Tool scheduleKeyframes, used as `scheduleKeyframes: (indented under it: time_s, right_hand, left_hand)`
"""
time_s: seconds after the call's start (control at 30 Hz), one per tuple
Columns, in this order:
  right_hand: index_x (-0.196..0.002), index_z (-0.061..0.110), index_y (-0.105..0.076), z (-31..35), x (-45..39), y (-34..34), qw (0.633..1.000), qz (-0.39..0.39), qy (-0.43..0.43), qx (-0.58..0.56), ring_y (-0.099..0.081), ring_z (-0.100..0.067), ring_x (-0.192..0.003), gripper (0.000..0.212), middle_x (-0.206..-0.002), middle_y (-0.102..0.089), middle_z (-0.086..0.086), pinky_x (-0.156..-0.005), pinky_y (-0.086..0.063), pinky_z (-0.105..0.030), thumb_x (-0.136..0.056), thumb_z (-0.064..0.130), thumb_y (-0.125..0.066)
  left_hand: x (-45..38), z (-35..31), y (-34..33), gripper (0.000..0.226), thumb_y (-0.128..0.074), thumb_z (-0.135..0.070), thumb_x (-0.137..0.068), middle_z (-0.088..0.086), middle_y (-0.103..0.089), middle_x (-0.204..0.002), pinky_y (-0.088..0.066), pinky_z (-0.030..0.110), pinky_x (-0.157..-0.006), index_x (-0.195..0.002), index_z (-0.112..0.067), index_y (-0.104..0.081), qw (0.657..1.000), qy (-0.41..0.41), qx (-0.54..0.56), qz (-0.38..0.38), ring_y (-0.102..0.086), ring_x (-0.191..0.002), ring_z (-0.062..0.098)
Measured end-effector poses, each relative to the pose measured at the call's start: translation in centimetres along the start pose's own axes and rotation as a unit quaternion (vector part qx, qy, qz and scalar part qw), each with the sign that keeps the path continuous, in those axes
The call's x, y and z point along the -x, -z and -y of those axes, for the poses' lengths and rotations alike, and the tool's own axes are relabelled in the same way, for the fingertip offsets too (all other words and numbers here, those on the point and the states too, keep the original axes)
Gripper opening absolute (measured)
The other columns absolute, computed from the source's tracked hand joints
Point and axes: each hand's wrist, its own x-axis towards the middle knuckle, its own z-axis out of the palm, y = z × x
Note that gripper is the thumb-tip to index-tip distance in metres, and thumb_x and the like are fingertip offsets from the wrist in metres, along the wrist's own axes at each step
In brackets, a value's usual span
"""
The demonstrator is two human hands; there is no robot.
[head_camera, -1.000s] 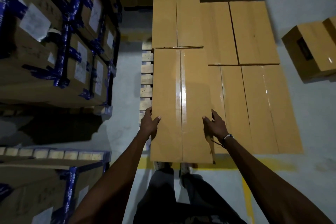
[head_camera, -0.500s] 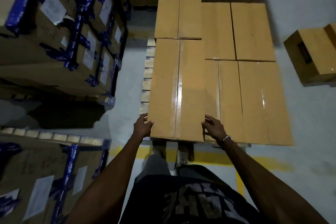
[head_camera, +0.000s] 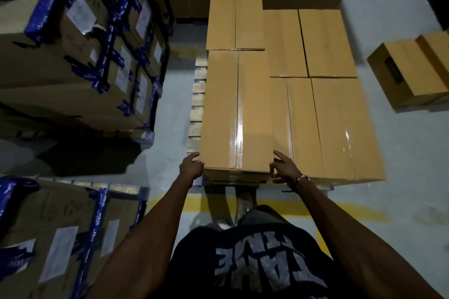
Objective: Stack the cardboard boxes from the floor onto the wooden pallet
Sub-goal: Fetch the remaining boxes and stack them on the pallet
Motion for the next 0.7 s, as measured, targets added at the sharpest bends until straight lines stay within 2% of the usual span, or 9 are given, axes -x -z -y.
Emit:
scheduleKeyframes:
  time_s: [0.1, 0.2, 0.3, 0.4, 0.53, 0.7]
  right_hand:
    - [-0.154, 0.023, -0.044, -0.3, 0.2, -0.2, 0.999, -0.002, 0.001, -0.034, -0.059, -0.04, -0.118, 0.067, -0.14, -0.055, -0.011, -0.086, -0.059, -0.049, -0.094, -0.004, -0.059]
    - [-0.144, 0.012, -0.054, -0.5, 0.0, -0.4, 0.998, -0.01, 0.018, -0.053, -0.056, -0.033, -0.122, 0.057, -0.141, -0.056, -0.014, -0.082, -0.057, -0.045, -0.091, -0.009, -0.06]
    - [-0.155, 0.017, -0.042, -0.8, -0.2, -0.3, 0.998, -0.009, 0.034, -0.057, -0.058, -0.033, -0.115, 0.07, -0.141, -0.054, -0.021, -0.095, -0.055, -0.053, -0.092, -0.008, -0.058]
    - [-0.158, 0.017, -0.035, -1.0, -0.2, -0.3, 0.997, -0.007, 0.049, -0.051, -0.058, -0.035, -0.113, 0.068, -0.142, -0.051, -0.021, -0.104, -0.051, -0.056, -0.097, -0.006, -0.055]
    - [-0.159, 0.016, -0.034, -0.7, -0.2, -0.1, 0.997, -0.008, 0.06, -0.054, -0.054, -0.041, -0.127, 0.064, -0.149, -0.046, -0.02, -0.106, -0.05, -0.055, -0.101, -0.004, -0.053]
    - [-0.159, 0.014, -0.033, -0.2, 0.1, -0.6, 0.997, -0.001, 0.063, -0.055, -0.051, -0.042, -0.13, 0.063, -0.152, -0.042, -0.02, -0.106, -0.049, -0.054, -0.102, -0.004, -0.051]
  left_hand:
    - [-0.5, 0.8, -0.2, 0.056, -0.069, -0.015, -0.077, 0.013, -0.075, -0.116, -0.064, 0.046, -0.089, -0.132, -0.026, -0.069, 1.0, 0.0, 0.014, 0.004, -0.073, -0.1, 0.031]
    - [-0.1, 0.7, -0.3, 0.057, -0.068, -0.014, -0.074, 0.013, -0.075, -0.115, -0.063, 0.048, -0.09, -0.129, -0.025, -0.071, 0.999, -0.011, 0.037, -0.001, -0.073, -0.099, 0.031]
    - [0.6, 0.5, -0.5, 0.054, -0.07, -0.009, -0.079, 0.012, -0.073, -0.118, -0.062, 0.05, -0.092, -0.131, -0.022, -0.07, 0.998, -0.022, 0.054, -0.005, -0.072, -0.101, 0.032]
    - [0.9, 0.5, -0.7, 0.055, -0.07, -0.005, -0.086, 0.009, -0.069, -0.123, -0.061, 0.048, -0.095, -0.139, -0.019, -0.066, 0.998, -0.031, 0.058, -0.012, -0.069, -0.108, 0.031]
    - [0.7, 0.5, -0.8, 0.06, -0.073, -0.008, -0.086, 0.009, -0.069, -0.13, -0.059, 0.047, -0.1, -0.144, -0.019, -0.062, 0.998, -0.034, 0.05, -0.011, -0.069, -0.111, 0.029]
    - [0.7, 0.3, -0.7, 0.059, -0.074, -0.013, -0.087, 0.01, -0.068, -0.134, -0.057, 0.048, -0.101, -0.143, -0.021, -0.062, 0.998, -0.041, 0.049, -0.025, -0.068, -0.113, 0.03]
